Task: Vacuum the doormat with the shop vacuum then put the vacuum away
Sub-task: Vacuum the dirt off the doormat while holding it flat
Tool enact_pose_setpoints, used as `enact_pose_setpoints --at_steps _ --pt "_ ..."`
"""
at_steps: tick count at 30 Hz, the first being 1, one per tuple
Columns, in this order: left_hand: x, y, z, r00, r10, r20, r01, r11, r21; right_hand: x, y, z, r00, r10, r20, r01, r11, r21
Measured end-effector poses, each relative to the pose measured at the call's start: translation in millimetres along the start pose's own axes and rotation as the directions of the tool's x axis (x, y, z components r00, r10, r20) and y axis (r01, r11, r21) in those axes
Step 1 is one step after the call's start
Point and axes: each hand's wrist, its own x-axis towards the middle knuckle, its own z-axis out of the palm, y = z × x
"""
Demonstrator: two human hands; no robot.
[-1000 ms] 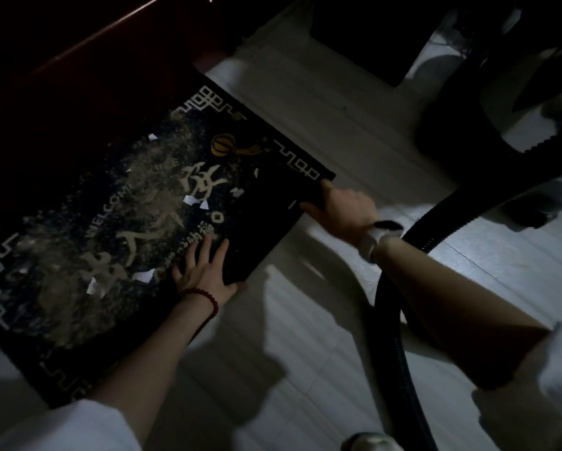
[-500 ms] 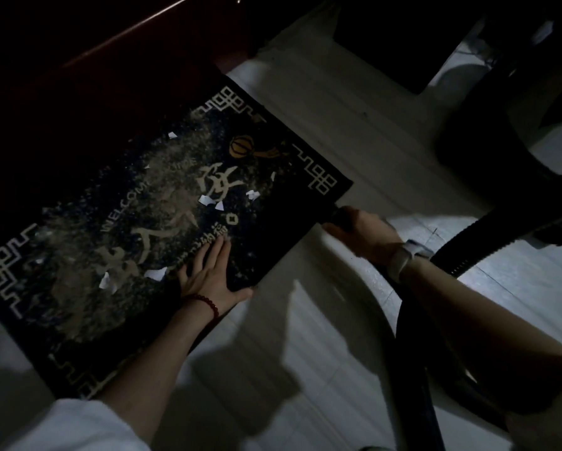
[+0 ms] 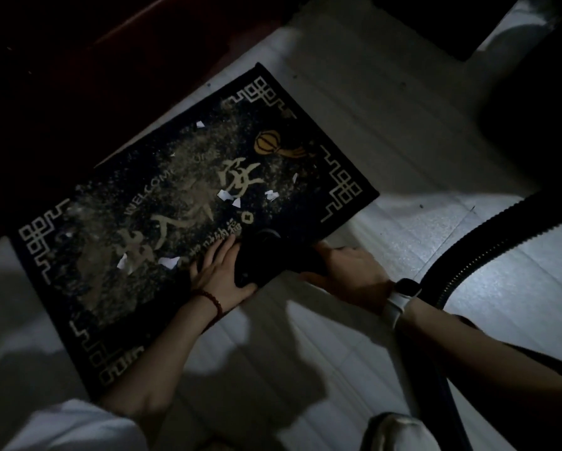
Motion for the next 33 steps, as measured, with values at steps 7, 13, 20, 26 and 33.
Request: enact_pose_setpoints --at_steps 7,13,20,26,33 --pt "-0.3 36.5 5.8 0.770 0.522 -0.366 -0.485 0.852 0.194 -9.6 -3.6 -7.6 0.999 -0.010 -0.031 0.014 0.990 0.137" --pt "14.5 53.0 5.6 0.667 0.656 -0.354 -0.623 0.751 0.217 -51.7 51.3 -14.8 0.977 -0.027 -0.212 -0.009 0.986 -0.168" --pt "15.6 75.1 2.2 0.655 0.705 -0.272 -0.647 0.709 0.280 -85.5 138.2 -18.8 0.986 -0.141 -0.088 0.076 0.853 -0.517" --pt "19.3 81.1 -6.3 0.683 0.686 -0.250 -0.630 0.727 0.273 -100.1 188.4 -20.6 0.948 0.319 -0.014 -0.297 0.864 -0.406" --pt "23.8 96.1 -23.2 0.780 0.585 -0.224 -0.528 0.806 0.267 -107.2 213.1 -14.7 0.815 0.579 -0.027 -0.576 0.803 -0.153"
